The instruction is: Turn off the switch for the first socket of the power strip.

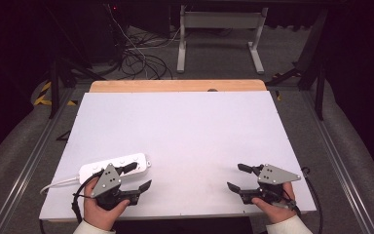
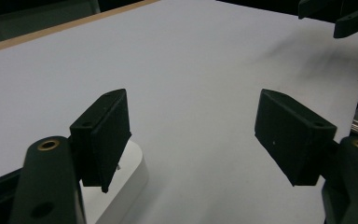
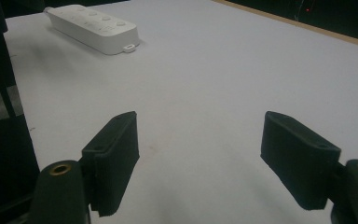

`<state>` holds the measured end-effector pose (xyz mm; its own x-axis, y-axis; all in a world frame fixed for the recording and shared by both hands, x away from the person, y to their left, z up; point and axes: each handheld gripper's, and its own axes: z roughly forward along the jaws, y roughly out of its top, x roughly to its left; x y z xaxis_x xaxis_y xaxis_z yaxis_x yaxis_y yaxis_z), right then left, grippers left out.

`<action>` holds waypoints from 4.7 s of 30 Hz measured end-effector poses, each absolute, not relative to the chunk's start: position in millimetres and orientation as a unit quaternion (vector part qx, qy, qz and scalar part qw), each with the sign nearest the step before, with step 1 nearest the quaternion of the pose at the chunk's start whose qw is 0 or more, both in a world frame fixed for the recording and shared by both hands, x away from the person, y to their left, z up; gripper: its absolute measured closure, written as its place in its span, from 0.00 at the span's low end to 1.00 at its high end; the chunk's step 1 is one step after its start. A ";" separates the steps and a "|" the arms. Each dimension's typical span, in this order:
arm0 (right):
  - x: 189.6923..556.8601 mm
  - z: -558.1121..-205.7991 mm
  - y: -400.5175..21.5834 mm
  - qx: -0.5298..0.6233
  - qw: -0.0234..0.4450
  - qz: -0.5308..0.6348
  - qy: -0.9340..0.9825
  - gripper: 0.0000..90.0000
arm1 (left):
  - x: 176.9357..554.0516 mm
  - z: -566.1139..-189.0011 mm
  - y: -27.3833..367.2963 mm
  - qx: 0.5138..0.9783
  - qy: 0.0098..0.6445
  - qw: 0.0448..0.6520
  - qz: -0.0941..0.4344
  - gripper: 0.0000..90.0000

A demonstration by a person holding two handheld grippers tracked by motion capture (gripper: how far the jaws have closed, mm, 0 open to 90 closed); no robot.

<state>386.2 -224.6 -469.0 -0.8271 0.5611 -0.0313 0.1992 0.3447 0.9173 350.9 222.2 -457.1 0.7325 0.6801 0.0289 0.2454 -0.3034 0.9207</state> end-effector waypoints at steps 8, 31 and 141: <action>385.8 -469.4 -223.5 0.235 0.174 0.519 0.803 0.31 | 351.4 -443.6 225.6 0.781 0.297 0.511 0.202 0.42; 385.8 -470.8 -221.7 0.235 0.171 0.515 0.806 0.31 | 349.5 -421.8 232.9 0.795 0.298 0.491 0.195 0.60; 386.6 -474.5 -218.0 0.235 0.163 0.502 0.816 0.31 | 430.5 -428.7 335.4 0.872 0.432 0.211 0.095 1.00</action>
<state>386.6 -218.0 -474.5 -0.8361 0.5478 -0.0296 0.2206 0.3851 0.8962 430.5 335.4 -428.7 0.6084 0.7935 -0.0170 0.7135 -0.5375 0.4495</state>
